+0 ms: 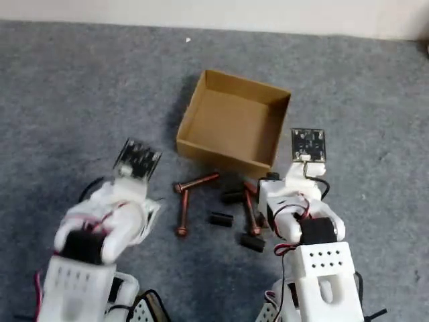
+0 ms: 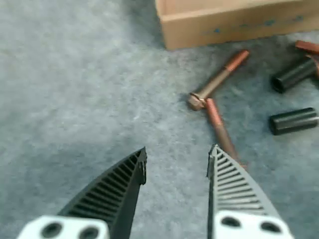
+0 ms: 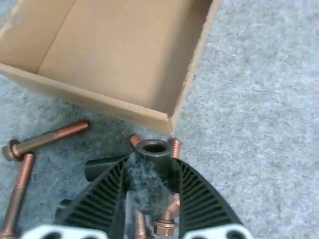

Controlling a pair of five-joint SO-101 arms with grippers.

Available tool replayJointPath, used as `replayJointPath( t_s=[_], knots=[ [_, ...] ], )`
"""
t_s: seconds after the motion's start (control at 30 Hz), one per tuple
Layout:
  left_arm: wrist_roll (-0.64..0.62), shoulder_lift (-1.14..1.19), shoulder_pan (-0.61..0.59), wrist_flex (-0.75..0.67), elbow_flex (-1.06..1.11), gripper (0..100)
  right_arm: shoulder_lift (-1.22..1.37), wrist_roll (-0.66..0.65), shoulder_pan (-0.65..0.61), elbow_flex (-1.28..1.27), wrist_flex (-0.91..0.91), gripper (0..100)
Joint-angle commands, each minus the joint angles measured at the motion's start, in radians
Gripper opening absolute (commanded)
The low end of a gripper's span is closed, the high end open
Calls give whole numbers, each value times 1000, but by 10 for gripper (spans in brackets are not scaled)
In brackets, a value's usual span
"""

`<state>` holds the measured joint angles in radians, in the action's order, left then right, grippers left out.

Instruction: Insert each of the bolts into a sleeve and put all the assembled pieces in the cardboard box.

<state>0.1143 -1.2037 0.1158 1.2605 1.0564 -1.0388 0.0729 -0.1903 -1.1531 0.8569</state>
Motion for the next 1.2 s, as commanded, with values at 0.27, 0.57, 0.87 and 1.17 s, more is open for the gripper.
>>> replayJointPath(
  t_s=[0.27,0.57,0.87,1.17],
  knots=[
    [-522,636,208,-184,-292,214,-30,54,133,5,-33,5],
    [-878,791,216,-310,-298,218,-30,54,134,5,-33,5],
    [-1109,897,269,-437,-317,218,-30,52,134,5,-33,5],
    [-1246,1156,248,-448,-450,218,-30,52,134,5,-33,5]
  ],
)
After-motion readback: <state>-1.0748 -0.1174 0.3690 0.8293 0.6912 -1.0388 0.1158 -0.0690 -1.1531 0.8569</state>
